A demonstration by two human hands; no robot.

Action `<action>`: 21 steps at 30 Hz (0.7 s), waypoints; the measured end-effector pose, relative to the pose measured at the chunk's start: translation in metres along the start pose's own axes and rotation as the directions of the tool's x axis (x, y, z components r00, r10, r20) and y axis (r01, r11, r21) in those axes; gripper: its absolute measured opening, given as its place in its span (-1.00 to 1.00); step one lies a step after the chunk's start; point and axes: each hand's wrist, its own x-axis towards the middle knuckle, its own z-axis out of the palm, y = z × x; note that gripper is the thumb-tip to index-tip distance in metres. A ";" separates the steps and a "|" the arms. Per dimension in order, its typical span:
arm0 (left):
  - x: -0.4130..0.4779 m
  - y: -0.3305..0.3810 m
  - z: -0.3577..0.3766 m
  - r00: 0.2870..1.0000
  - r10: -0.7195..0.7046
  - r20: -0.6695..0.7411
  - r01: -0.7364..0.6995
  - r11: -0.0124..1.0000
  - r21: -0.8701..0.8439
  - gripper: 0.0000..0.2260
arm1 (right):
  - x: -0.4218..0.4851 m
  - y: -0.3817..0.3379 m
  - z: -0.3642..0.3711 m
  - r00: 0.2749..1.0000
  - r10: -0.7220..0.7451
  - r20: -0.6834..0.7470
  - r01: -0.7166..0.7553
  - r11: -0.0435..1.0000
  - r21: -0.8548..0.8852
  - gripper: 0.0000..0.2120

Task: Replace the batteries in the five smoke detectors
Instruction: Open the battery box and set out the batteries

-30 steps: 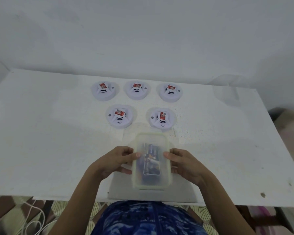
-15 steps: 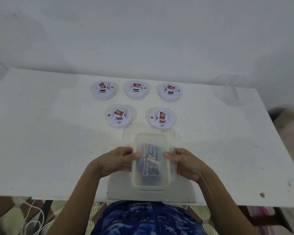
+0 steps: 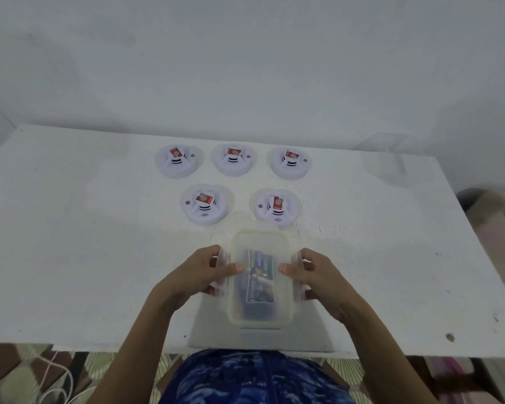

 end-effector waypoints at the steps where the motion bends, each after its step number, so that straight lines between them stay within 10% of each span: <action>1: -0.002 0.003 -0.001 1.000 0.019 -0.009 -0.019 1.000 -0.019 -0.62 | -0.003 -0.003 0.000 0.999 -0.018 -0.028 0.017 1.000 -0.002 -0.78; 12: -0.041 0.042 -0.009 0.872 0.438 -0.219 -0.450 0.893 -0.003 -0.81 | -0.054 -0.050 -0.013 0.907 -0.411 -0.089 0.419 0.903 0.097 -0.82; 21: -0.044 0.041 0.007 0.876 0.430 -0.218 -0.443 0.897 -0.012 -0.79 | -0.048 -0.037 -0.005 0.943 -0.328 -0.049 0.272 0.681 0.680 -0.88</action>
